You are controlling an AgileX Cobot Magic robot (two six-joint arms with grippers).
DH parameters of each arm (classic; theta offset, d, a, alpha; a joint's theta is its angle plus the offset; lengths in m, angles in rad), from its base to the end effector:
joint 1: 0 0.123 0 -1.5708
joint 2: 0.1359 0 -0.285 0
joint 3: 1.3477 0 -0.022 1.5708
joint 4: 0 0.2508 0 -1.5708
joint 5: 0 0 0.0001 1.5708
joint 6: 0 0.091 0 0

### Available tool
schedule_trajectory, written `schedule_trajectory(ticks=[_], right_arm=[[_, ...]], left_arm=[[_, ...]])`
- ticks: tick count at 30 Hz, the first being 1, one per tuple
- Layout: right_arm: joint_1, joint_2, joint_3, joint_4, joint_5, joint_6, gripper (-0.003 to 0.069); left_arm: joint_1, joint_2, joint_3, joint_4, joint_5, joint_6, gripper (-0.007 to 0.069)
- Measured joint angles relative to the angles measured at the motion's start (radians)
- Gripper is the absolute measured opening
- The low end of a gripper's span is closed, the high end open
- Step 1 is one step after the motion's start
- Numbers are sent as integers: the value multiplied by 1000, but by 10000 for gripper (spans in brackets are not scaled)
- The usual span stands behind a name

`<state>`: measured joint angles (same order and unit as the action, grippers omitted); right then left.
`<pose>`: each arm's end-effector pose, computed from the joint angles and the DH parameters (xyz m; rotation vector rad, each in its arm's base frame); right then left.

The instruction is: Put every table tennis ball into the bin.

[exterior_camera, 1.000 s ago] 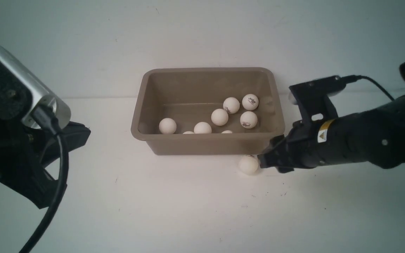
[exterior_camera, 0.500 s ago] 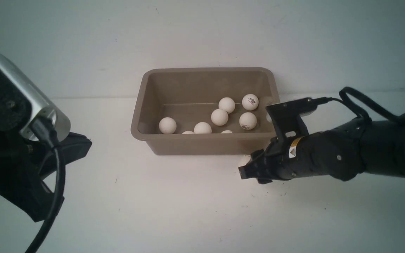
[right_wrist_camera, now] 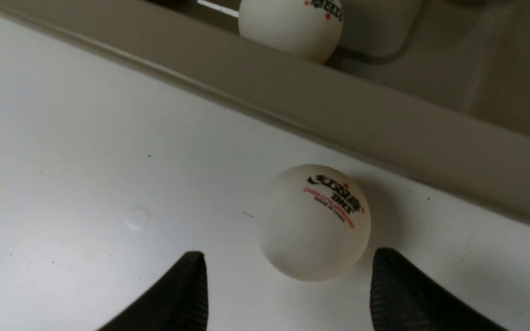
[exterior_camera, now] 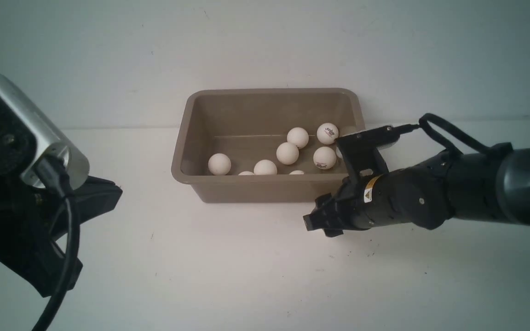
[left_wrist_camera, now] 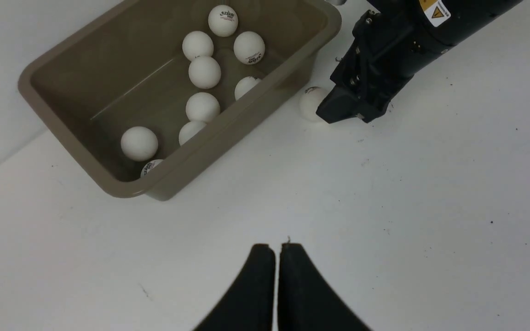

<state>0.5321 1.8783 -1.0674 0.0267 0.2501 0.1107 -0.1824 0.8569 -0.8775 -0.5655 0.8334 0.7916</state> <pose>0.3236 0.1912 0.1555 -0.5069 2.5162 0.2672 0.1490 -0.0642 0.3605 0.8227 2.0089 -0.3329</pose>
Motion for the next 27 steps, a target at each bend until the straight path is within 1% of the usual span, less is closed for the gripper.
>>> schedule_trajectory(ticks=[15,20,27], right_arm=[[-2,0,-5,-9,-39,0,438],[-29,0,-5,-12,-39,1,438],[-34,0,-5,-12,-39,1,438]], left_arm=[[0,0,0,-3,34,0,-4],[0,0,0,-15,34,0,-4],[0,0,0,-23,34,0,-4]])
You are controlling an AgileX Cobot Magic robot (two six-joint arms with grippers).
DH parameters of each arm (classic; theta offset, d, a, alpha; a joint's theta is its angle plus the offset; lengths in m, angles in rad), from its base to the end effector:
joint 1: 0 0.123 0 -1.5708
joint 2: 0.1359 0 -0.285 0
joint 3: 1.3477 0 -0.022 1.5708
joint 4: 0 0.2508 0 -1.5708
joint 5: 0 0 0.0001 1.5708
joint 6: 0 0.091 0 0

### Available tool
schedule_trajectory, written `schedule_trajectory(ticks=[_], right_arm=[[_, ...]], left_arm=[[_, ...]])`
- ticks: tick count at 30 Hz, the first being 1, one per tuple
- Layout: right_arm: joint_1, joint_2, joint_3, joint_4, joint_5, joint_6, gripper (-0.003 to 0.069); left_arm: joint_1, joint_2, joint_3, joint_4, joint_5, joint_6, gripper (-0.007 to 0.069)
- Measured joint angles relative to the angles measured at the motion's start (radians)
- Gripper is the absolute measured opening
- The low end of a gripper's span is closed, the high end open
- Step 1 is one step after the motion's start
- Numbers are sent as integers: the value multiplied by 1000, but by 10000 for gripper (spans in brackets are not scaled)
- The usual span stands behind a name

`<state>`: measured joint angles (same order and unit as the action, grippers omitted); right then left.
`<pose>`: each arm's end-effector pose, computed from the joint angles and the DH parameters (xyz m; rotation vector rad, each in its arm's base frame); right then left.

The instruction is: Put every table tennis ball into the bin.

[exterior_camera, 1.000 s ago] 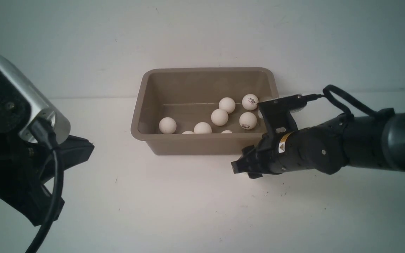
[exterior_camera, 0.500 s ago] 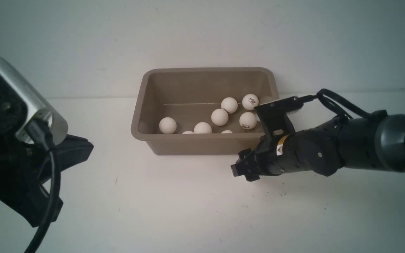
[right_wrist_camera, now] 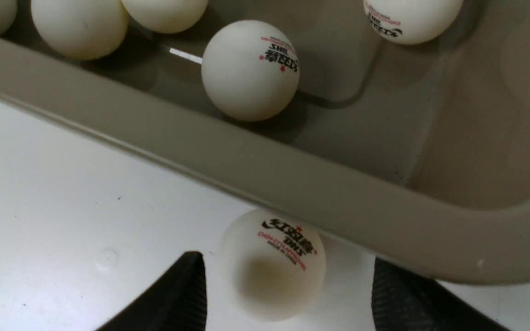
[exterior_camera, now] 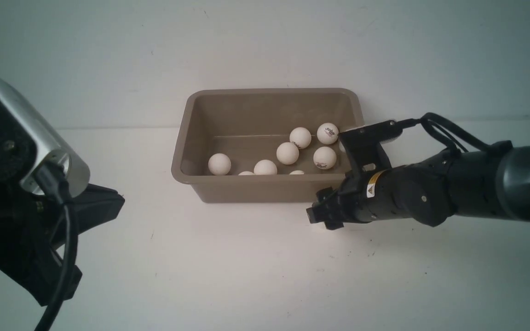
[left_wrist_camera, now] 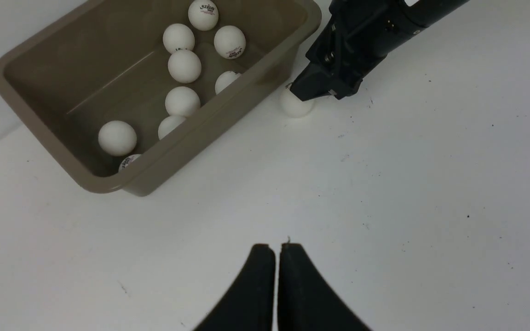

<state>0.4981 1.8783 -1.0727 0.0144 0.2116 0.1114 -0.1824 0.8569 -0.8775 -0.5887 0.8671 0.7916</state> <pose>0.3336 0.1817 0.1589 -0.4681 2.4764 0.2602 0.1464 -0.0662 0.3595 0.8338 2.0258 -0.3752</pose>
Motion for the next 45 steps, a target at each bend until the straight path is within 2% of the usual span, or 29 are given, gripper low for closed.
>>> schedule_trajectory(ticks=[27,36,45], right_arm=[[4,77,-7,18,-74,0,440],[4,135,-81,21,-21,0,439],[4,174,-154,39,44,0,359]], left_arm=[[0,0,0,0,0,1,-4],[0,0,0,-1,0,1,-4],[0,0,0,-1,0,2,-4]])
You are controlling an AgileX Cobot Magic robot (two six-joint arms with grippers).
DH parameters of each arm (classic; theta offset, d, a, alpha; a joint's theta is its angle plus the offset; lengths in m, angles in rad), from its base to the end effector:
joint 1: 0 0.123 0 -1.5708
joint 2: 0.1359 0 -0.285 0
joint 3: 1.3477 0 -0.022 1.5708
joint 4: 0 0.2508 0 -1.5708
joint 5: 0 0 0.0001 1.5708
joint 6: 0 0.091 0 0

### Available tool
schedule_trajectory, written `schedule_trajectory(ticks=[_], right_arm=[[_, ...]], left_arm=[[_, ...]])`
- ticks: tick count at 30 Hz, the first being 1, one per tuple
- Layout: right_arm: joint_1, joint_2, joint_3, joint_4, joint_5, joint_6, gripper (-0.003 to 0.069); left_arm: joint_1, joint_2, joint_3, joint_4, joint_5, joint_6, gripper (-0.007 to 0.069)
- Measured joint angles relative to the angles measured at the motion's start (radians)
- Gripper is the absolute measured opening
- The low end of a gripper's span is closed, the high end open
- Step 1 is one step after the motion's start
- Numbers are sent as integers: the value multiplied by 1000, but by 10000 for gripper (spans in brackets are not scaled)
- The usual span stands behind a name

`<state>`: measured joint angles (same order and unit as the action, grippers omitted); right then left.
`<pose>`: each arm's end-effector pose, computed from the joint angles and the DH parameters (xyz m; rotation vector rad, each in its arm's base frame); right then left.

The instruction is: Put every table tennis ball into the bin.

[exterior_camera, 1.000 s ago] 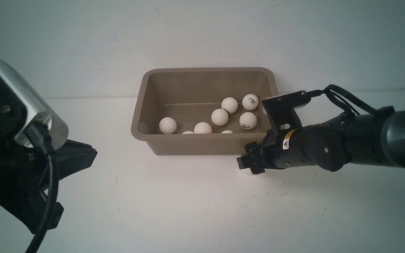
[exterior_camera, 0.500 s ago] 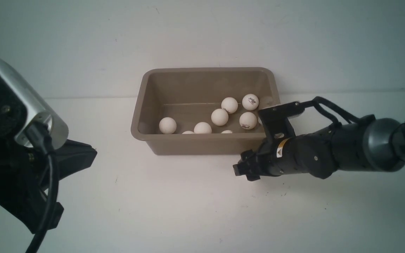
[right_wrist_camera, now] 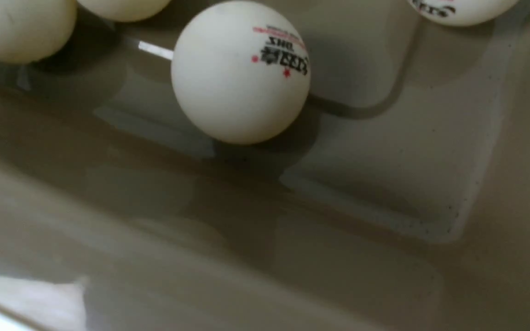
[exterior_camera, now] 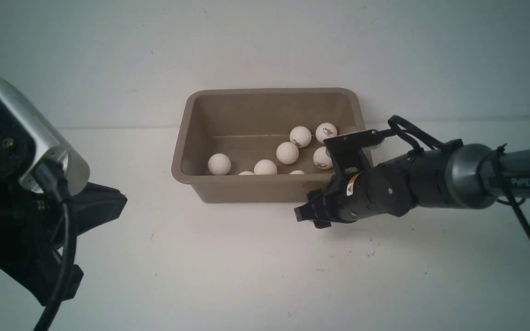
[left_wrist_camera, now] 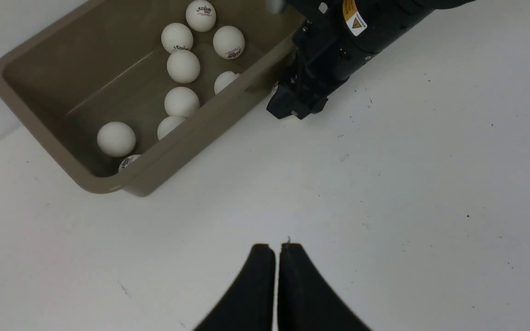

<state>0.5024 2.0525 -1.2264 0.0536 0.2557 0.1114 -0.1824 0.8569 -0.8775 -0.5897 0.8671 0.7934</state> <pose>0.3629 0.2008 0.1264 -0.4419 2.5502 0.2673 0.1463 -0.0663 0.3595 0.8350 2.0247 -0.3753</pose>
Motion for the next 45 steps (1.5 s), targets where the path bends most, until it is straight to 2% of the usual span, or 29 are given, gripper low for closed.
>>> schedule_trajectory(ticks=[14,25,35,39,45], right_arm=[[0,0,-10,-1,44,-27,359],[68,-123,-12,-90,267,-38,359],[80,-240,31,-126,349,-22,359],[80,-334,32,-127,284,-22,359],[80,-325,-34,-171,188,-11,359]], left_arm=[[0,0,0,0,0,1,-4],[0,0,0,0,-3,1,-4],[0,0,0,0,-4,1,-4],[0,0,0,-1,-4,1,-4],[0,0,0,-6,-4,1,-4]])
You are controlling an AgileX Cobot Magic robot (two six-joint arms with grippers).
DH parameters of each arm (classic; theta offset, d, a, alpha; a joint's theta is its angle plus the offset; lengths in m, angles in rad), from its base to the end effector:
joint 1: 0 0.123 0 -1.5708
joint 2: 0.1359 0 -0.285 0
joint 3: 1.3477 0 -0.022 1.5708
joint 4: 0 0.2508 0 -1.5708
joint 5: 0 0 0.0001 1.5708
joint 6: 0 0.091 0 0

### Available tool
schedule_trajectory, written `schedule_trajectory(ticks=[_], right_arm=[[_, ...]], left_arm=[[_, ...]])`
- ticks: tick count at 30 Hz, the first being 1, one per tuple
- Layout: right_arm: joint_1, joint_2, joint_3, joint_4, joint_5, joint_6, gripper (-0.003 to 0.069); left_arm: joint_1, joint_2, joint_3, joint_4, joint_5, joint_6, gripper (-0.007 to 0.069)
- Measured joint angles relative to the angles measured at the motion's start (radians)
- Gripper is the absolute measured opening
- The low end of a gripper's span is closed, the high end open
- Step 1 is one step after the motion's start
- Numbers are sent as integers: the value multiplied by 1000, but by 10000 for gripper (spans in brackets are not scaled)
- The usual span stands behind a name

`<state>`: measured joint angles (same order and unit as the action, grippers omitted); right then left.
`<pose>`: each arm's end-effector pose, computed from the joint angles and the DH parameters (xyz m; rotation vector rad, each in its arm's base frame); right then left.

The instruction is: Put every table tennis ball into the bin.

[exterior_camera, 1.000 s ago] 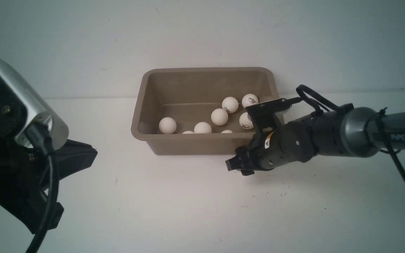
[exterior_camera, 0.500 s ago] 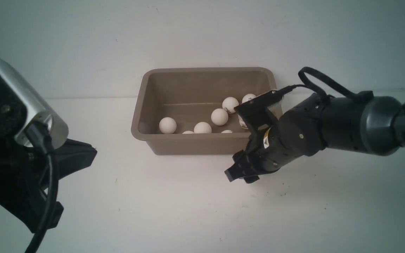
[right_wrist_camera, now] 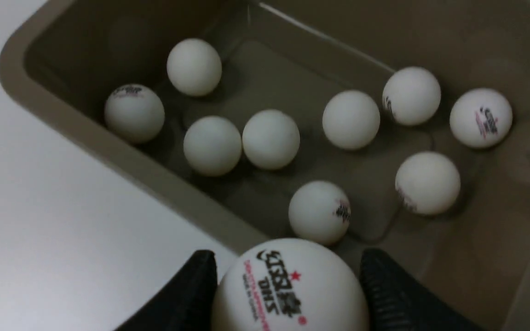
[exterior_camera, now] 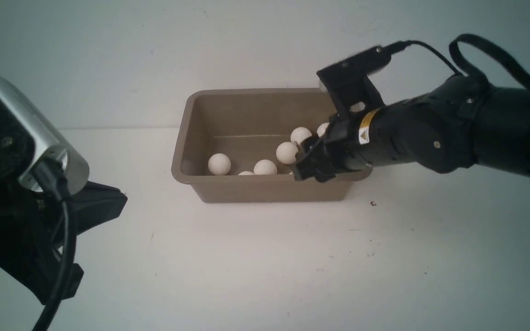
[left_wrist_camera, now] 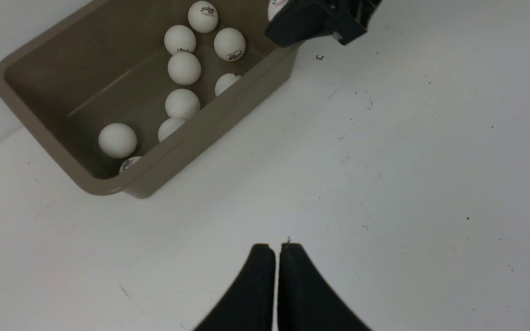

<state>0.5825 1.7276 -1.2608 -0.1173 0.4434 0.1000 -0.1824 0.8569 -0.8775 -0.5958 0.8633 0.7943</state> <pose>0.3242 0.2081 0.2568 -0.6734 2.3039 0.2109 0.1465 -0.0665 0.3600 0.8303 2.0207 -0.3796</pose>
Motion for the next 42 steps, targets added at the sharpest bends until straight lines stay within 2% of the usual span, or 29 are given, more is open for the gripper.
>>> schedule_trajectory(ticks=[16,25,29,31,36,38,39,42], right_arm=[[-18,431,-518,-73,111,7,359],[-23,527,-610,-73,130,-12,360],[-23,534,-613,-73,141,-12,388],[-23,535,-624,-73,177,-12,435],[-23,533,-662,-81,239,-18,437],[-23,497,-700,-107,304,-36,365],[-23,488,-702,-110,307,-37,357],[-23,361,-712,-157,366,-42,148]], left_arm=[[0,0,0,-19,5,0,-4],[0,0,0,-19,22,0,-4],[0,0,0,-19,22,0,-4],[0,0,0,-19,22,0,-4],[0,0,0,-19,22,0,-4],[0,0,0,-19,22,0,-4],[0,0,0,-19,22,0,-4],[0,0,0,-18,22,6,-4]])
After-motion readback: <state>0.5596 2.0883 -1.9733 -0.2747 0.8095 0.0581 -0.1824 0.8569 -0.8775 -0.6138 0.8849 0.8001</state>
